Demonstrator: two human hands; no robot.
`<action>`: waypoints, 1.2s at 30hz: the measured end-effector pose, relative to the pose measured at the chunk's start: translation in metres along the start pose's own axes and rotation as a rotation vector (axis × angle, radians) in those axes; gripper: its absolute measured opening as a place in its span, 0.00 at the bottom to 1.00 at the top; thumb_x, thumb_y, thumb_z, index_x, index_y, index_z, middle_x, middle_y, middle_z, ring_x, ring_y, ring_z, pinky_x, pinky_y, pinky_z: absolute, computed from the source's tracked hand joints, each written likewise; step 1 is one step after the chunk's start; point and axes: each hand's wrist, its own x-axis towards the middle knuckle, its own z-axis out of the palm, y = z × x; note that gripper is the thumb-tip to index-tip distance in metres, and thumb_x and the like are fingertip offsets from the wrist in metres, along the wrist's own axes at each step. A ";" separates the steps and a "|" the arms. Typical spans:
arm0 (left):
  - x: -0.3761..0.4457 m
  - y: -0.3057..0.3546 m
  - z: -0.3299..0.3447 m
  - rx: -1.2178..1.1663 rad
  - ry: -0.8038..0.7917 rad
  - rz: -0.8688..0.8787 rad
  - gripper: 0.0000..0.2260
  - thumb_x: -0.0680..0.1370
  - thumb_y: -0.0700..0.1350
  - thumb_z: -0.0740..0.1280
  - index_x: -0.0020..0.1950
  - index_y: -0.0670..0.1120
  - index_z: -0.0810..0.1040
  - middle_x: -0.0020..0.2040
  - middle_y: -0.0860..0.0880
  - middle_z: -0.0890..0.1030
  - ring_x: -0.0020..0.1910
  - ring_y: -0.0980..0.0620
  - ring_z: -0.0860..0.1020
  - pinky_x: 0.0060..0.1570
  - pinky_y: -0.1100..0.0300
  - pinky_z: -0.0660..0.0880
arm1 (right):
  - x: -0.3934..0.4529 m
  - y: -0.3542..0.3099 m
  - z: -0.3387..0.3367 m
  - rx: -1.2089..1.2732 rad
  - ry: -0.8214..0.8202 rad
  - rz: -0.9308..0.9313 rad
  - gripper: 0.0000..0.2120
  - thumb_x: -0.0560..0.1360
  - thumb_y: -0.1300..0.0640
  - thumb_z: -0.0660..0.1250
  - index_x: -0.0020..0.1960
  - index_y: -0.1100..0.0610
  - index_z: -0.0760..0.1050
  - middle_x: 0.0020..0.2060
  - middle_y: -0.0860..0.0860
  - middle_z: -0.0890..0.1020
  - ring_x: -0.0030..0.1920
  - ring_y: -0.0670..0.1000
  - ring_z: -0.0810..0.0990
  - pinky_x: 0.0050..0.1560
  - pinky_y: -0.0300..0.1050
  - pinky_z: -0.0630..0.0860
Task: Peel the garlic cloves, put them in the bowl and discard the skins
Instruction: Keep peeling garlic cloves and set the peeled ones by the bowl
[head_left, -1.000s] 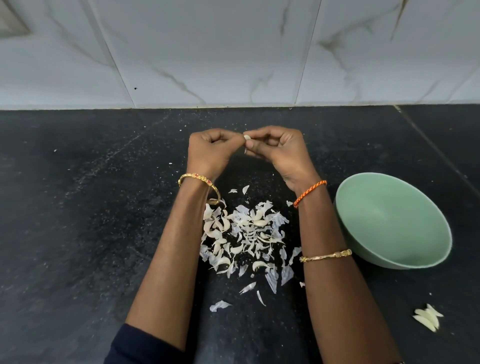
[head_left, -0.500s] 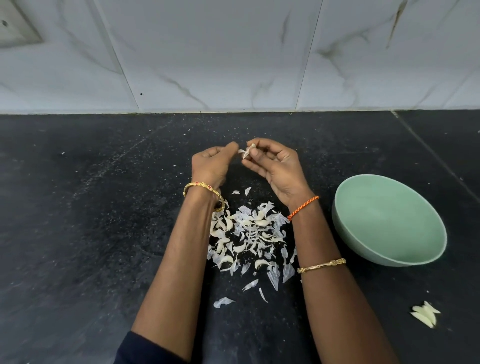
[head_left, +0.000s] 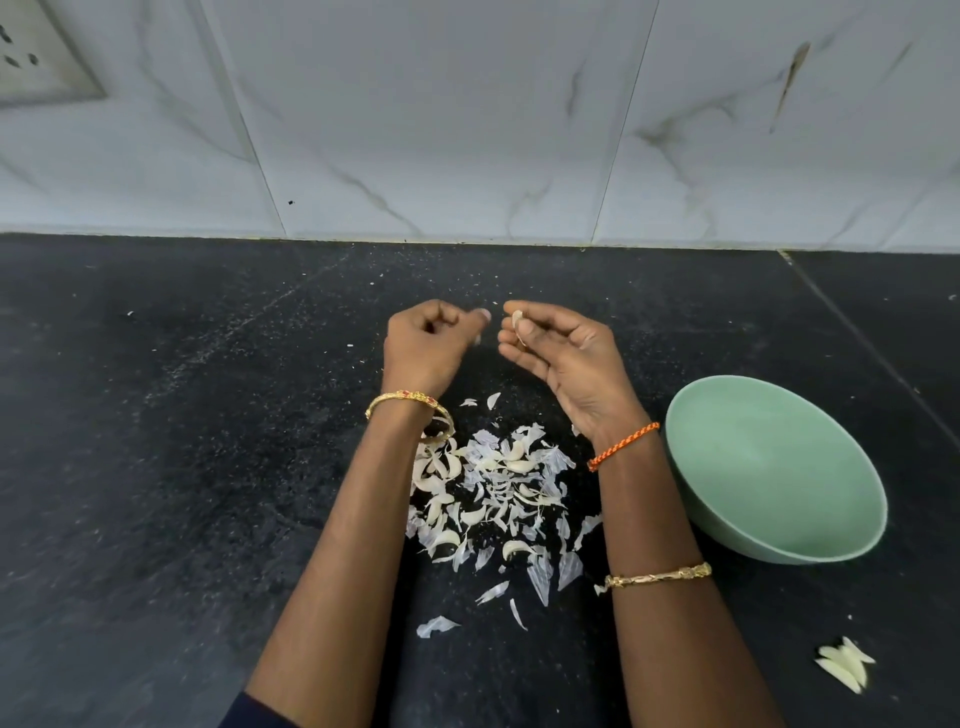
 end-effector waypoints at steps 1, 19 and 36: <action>-0.001 0.000 0.000 0.015 -0.033 0.034 0.08 0.73 0.45 0.73 0.35 0.46 0.79 0.32 0.50 0.77 0.30 0.58 0.71 0.34 0.66 0.70 | 0.000 0.000 -0.001 -0.011 -0.004 -0.006 0.10 0.75 0.72 0.64 0.52 0.63 0.79 0.45 0.56 0.83 0.44 0.48 0.84 0.45 0.38 0.80; -0.004 -0.003 0.006 0.341 -0.159 0.293 0.03 0.74 0.43 0.71 0.44 0.46 0.84 0.37 0.55 0.77 0.33 0.59 0.72 0.40 0.57 0.74 | -0.001 0.006 -0.008 -0.202 0.078 0.042 0.08 0.72 0.71 0.68 0.49 0.63 0.81 0.39 0.53 0.85 0.38 0.46 0.84 0.41 0.36 0.81; -0.009 -0.008 0.018 0.423 -0.072 0.303 0.02 0.71 0.41 0.73 0.40 0.43 0.82 0.36 0.52 0.74 0.31 0.60 0.69 0.30 0.71 0.65 | 0.002 0.009 -0.007 -0.406 0.091 0.005 0.09 0.73 0.72 0.68 0.51 0.66 0.80 0.39 0.53 0.83 0.36 0.45 0.84 0.39 0.36 0.81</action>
